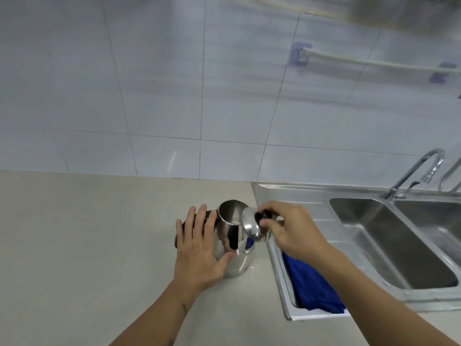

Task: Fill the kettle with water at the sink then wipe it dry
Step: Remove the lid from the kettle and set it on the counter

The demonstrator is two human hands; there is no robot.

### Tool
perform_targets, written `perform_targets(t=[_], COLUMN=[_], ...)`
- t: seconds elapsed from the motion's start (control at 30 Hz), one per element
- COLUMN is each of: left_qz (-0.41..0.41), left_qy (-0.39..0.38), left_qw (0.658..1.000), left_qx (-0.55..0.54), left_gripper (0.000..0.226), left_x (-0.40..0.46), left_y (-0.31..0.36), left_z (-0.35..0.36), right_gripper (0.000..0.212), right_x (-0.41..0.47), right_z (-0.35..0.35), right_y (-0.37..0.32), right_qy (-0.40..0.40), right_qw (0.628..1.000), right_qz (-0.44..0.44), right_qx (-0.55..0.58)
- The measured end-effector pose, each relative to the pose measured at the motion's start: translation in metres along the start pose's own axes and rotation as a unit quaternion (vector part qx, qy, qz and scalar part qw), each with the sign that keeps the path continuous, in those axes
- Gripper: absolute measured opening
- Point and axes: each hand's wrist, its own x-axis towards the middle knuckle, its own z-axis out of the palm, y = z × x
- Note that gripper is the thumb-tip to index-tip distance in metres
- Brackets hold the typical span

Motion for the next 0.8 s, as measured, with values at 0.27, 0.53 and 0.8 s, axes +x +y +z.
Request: perform_targets(t=[0.27,0.53,0.8], left_qz=[0.019,0.014,-0.012], left_qy=[-0.026,-0.024,0.033], left_qw=[0.999,0.998,0.981], left_qx=[0.001,-0.050,-0.190], left_gripper=[0.096,0.083,0.061], left_x=[0.000,-0.001,0.004], left_y=[-0.008,-0.012,-0.015], left_z=[-0.010,-0.020,-0.024], right_gripper=[0.011,0.024,0.037], right_x=[-0.061,-0.084,-0.080], right_z=[0.069,0.130,0.099], right_y=[0.034,0.049,0.060], right_qy=[-0.108,-0.117,0.014], right_qw=[0.989,0.983,0.983], right_qz=[0.070,0.072,0.174], right_qx=[-0.071,-0.124,0.054])
